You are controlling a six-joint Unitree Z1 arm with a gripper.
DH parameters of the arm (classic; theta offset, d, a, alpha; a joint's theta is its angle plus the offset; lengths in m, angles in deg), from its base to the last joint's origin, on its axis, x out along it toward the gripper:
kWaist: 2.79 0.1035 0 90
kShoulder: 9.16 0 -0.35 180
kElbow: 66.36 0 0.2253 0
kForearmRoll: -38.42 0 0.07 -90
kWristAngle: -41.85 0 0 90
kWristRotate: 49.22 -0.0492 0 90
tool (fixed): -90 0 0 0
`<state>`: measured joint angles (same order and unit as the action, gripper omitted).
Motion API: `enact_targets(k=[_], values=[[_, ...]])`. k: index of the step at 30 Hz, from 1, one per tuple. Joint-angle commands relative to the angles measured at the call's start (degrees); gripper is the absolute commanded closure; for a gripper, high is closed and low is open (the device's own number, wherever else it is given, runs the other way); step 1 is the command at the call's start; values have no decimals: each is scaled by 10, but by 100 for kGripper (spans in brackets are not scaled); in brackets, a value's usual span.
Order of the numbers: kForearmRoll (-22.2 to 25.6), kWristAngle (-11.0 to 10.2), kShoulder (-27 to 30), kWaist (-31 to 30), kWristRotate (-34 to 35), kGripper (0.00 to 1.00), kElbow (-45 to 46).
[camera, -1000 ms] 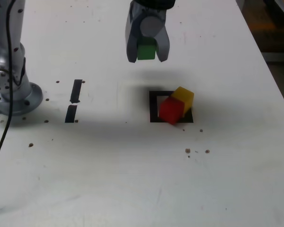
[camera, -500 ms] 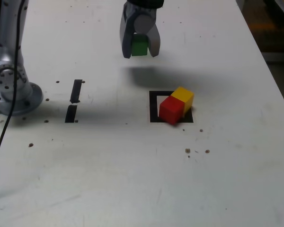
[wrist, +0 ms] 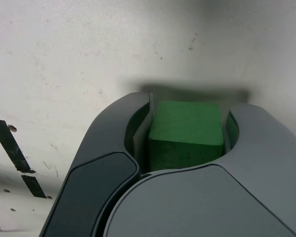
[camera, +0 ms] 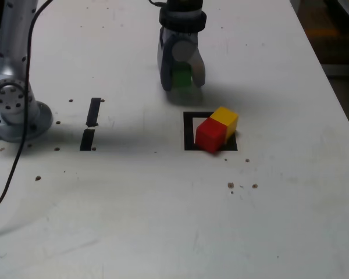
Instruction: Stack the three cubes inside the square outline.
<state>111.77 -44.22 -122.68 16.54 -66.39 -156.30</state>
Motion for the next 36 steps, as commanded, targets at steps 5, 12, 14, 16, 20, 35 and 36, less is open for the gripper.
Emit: enact_targets(k=[5, 12, 14, 16, 20, 35, 36], values=[[-4, 1, -1, 0, -1, 46, 12], [-3, 0, 2, 0, -4, 28, 18], [-3, -1, 4, 0, -5, 24, 19], [-4, -2, 5, -1, -6, 20, 20], [-3, -7, 12, -6, -9, 16, 21], [32, -23, 100, -62, -9, 13, -8], [36, -24, 104, -68, -9, 13, -11]])
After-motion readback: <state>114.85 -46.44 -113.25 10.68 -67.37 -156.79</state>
